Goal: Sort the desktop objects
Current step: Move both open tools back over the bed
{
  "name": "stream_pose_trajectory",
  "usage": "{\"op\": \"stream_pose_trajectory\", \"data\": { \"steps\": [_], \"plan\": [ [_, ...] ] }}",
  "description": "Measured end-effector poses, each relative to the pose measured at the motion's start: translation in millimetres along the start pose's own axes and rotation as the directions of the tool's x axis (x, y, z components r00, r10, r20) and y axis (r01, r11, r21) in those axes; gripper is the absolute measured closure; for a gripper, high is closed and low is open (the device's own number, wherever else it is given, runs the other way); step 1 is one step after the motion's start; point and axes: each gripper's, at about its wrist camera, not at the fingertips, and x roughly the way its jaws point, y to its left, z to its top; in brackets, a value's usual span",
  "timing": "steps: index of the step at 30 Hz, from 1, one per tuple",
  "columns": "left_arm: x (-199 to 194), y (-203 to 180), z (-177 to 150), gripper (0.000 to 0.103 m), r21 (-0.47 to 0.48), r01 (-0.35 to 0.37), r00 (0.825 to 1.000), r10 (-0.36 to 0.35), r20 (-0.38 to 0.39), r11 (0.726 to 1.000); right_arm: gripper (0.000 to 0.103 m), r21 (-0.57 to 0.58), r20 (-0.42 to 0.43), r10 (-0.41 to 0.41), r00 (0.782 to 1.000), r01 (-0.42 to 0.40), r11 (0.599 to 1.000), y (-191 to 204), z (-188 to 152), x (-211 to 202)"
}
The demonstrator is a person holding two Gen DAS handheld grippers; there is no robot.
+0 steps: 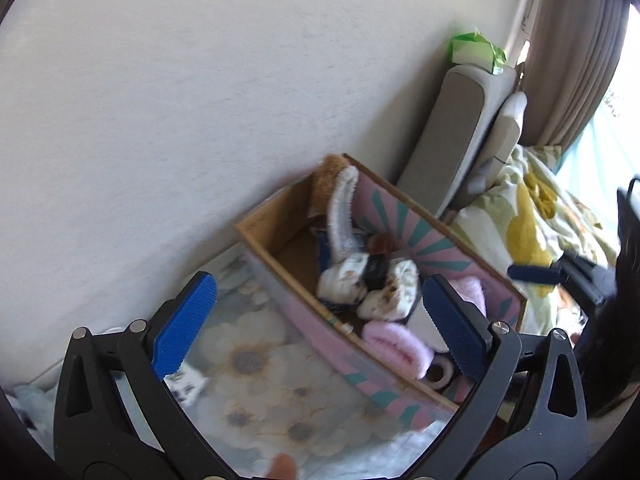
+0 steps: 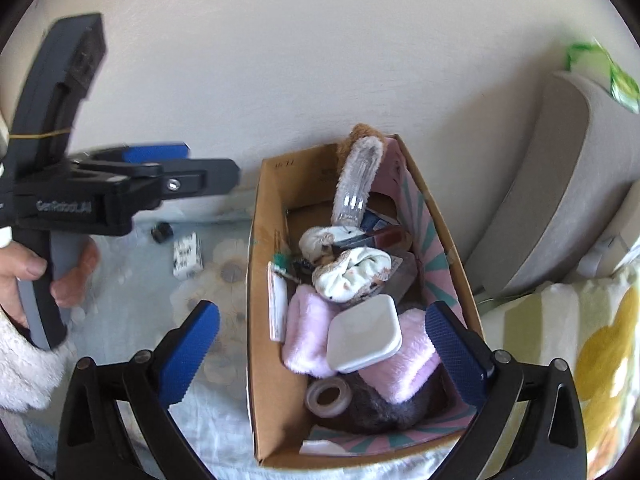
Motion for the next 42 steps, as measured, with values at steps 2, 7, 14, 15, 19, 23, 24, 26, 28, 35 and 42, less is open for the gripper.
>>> {"op": "stream_pose_trajectory", "data": {
  "steps": [2, 7, 14, 15, 19, 23, 24, 26, 28, 35, 42],
  "plan": [
    [-13.4, 8.1, -8.6, 0.0, -0.021, 0.009, 1.0, -0.008, 0.011, 1.0, 0.0, -0.038, 0.022, -0.029, 0.999, 0.03, 0.999, 8.4, 1.7, -3.8],
    [-38.1, 30.0, -27.6, 0.0, -0.086, -0.013, 1.0, 0.015, 0.022, 0.996, 0.0, -0.085, 0.116, -0.025, 0.993, 0.035, 0.996, 30.1, 8.5, -16.5],
    [-78.0, 78.4, -53.9, 0.0, -0.227, -0.035, 0.998, 0.046, 0.045, 0.973, 0.0, -0.118, 0.155, 0.014, 0.988, 0.005, 0.993, 59.4, 23.9, -13.5],
    [-82.7, 84.1, -56.6, 0.0, -0.245, -0.046, 0.997, 0.061, 0.052, 0.968, 0.0, -0.119, 0.157, 0.026, 0.987, -0.007, 0.993, 63.0, 26.5, -11.9],
    [-102.9, 108.5, -70.6, 0.0, -0.31, -0.138, 0.984, 0.166, 0.066, 0.941, 0.0, -0.151, 0.168, 0.048, 0.985, -0.023, 0.988, 77.9, 33.5, -6.1],
    [-116.1, 132.6, -86.3, 0.0, -0.314, -0.235, 0.967, 0.255, 0.022, 0.92, 0.0, -0.201, 0.137, 0.072, 0.988, -0.044, 0.979, 97.8, 40.5, 7.2],
    [-119.0, 137.6, -91.0, 0.0, -0.314, -0.248, 0.963, 0.267, 0.019, 0.916, 0.0, -0.213, 0.112, 0.077, 0.991, -0.052, 0.976, 103.9, 41.8, 13.7],
    [-122.3, 149.3, -101.3, 0.0, -0.33, -0.264, 0.958, 0.285, 0.015, 0.906, 0.0, -0.22, 0.086, 0.084, 0.993, -0.063, 0.973, 113.1, 41.2, 21.2],
    [-122.9, 160.4, -112.9, 0.0, -0.359, -0.266, 0.957, 0.291, 0.016, 0.895, 0.0, -0.216, 0.071, 0.092, 0.993, -0.075, 0.973, 120.7, 39.9, 31.0],
    [-75.1, 204.6, -143.2, 0.0, -0.401, -0.324, 0.943, 0.327, -0.063, 0.857, 0.0, -0.231, 0.031, 0.111, 0.993, -0.1, 0.968, 146.6, 29.9, 72.8],
    [-3.5, 229.5, -150.3, 0.006, -0.34, -0.296, 0.95, 0.311, -0.01, 0.893, 0.0, -0.267, -0.059, 0.129, 0.99, -0.14, 0.954, 183.3, 12.0, 155.8]
  ]
}}
